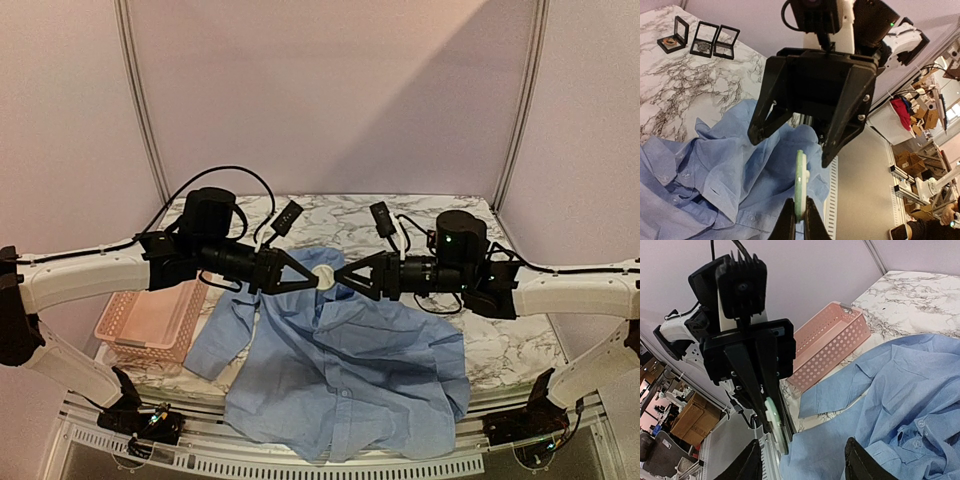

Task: Remove the brooch from the garment
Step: Pass from the left arm to the right

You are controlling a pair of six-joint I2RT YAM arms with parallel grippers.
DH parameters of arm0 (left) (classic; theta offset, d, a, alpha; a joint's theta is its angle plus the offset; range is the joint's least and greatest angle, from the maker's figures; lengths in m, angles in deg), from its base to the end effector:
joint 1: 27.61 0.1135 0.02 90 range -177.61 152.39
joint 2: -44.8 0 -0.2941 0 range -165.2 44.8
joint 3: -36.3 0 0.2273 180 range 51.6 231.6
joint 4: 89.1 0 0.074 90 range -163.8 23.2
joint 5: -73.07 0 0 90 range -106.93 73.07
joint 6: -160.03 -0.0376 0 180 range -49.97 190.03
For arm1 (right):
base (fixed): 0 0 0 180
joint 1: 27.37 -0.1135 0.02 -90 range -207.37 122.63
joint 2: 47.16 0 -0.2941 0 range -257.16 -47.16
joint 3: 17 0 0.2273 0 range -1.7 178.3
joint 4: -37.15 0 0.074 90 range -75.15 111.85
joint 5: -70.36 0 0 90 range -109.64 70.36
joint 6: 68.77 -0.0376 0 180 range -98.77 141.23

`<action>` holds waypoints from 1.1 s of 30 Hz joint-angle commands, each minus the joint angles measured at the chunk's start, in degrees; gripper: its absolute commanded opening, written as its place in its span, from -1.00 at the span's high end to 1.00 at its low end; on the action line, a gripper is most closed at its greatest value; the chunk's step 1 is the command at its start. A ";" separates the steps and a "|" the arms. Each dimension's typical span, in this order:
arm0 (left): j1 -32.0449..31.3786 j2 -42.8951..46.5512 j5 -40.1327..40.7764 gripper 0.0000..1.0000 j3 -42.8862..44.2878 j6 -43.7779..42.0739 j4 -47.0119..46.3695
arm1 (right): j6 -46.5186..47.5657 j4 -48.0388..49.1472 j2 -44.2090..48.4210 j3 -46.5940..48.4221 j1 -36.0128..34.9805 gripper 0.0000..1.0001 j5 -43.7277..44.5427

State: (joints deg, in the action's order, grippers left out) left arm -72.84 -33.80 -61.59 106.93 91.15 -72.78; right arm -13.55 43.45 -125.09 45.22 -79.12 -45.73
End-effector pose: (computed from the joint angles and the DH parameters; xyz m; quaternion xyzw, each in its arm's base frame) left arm 0.1776 -0.2165 0.3288 0.3639 0.7169 -0.5417 0.2454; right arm 0.1626 0.2330 0.3219 -0.2540 0.7134 0.5572 0.3408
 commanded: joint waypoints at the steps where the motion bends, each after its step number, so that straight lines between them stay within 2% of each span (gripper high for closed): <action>1: 0.41 0.12 -1.59 1.00 0.13 0.00 -2.15 | 0.33 -0.59 -1.79 2.56 -0.08 -0.05 -2.89; 8: 0.32 -0.05 -2.07 1.00 0.13 0.12 -2.23 | -0.28 1.11 -3.18 3.18 -0.16 0.20 -4.81; 12: 0.31 -0.03 -2.21 1.00 0.13 0.12 -2.22 | -0.39 1.64 -3.38 3.18 -0.13 0.44 -4.83; 22: 0.23 -0.48 -2.02 1.00 0.30 0.04 -1.81 | -0.37 2.20 -3.37 3.27 -0.09 0.67 -4.99; 29: 0.23 -1.04 -1.79 1.00 0.65 -0.57 -1.19 | -0.22 2.21 -3.54 3.27 -0.11 0.97 -5.44; 33: 0.17 -1.11 -1.14 1.00 0.79 -0.96 1.00 | -0.13 1.91 -3.34 3.14 -0.08 1.00 -5.15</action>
State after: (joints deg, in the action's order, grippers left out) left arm -72.84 -34.09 -62.99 106.96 91.46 -73.85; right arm -13.29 45.42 -127.87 47.43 -79.16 -51.30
